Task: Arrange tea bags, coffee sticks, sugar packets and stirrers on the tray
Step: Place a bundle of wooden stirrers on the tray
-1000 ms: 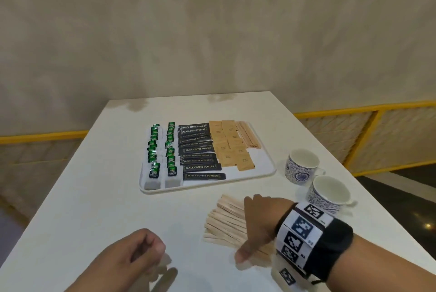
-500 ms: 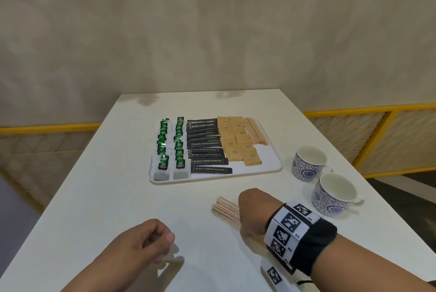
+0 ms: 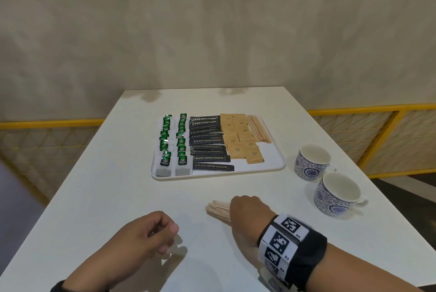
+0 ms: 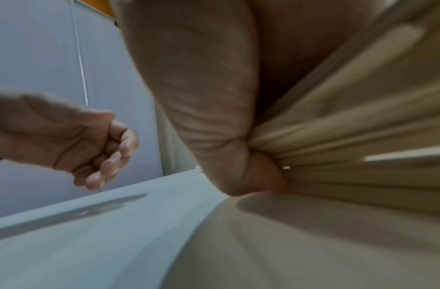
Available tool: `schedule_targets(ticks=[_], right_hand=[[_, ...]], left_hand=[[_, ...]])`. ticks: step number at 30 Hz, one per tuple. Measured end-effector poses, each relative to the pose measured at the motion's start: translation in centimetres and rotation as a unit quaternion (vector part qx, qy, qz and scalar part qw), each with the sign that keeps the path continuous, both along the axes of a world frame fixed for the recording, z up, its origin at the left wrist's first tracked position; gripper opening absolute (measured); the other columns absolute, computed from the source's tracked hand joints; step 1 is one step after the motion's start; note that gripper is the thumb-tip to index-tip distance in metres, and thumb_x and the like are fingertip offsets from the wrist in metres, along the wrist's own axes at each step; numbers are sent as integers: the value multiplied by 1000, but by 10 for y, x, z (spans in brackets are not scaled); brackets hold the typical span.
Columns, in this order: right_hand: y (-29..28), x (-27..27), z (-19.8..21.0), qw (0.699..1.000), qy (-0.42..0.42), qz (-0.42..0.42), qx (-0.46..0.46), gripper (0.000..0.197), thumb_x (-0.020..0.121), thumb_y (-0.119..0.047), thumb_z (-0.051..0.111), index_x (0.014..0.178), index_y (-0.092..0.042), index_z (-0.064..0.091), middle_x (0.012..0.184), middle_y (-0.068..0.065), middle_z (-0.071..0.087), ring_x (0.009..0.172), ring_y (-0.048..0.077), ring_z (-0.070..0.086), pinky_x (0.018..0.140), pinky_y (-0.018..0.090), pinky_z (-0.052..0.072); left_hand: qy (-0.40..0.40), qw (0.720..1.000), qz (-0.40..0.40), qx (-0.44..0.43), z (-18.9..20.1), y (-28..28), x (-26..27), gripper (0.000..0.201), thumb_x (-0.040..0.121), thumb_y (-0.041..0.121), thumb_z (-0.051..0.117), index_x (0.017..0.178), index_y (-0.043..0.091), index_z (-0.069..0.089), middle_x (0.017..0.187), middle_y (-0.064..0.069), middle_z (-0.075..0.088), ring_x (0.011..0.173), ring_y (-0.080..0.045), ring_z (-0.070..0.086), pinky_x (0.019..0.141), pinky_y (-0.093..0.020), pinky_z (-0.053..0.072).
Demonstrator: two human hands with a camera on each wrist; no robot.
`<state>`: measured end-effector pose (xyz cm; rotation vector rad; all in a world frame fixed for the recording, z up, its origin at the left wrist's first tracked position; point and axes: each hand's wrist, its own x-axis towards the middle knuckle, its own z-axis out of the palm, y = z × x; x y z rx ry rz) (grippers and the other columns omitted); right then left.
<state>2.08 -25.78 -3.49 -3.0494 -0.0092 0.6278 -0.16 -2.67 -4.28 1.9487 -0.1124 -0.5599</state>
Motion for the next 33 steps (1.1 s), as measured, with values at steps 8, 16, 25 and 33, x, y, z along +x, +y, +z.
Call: schedule_targets(ticks=[8,16,25,33], right_hand=[[-2,1,3,1000,27,11,5,13,91,-6,52,103,-12,55,109,6,61,106,24,57,79,29,40],[0,3,6,999,31,25,-25,36,92,1,48,63,-14,31,66,1,33,57,14,33,58,23,31],[0,0,4,998,42,37,-23,13,88,-5,57,82,-14,50,69,-1,40,83,21,53,72,28,41],[-14,10,29,990,69,58,110,26,95,-33,48,111,-13,52,100,2,51,90,22,54,76,29,43]], left_hand=[[-20,1000,-7,2,7,-12,9,46,65,67,58,85,26,64,87,-9,71,72,-10,61,71,-29,43],[-25,1000,-12,14,13,-19,10,36,70,62,56,83,28,63,87,-6,71,73,-9,63,71,-27,45],[-23,999,-17,23,16,-24,12,25,92,37,57,89,13,63,89,-9,71,71,-9,61,70,-24,45],[-10,1000,-9,19,22,-24,17,46,62,61,68,91,25,65,85,1,70,74,-10,66,70,-24,47]])
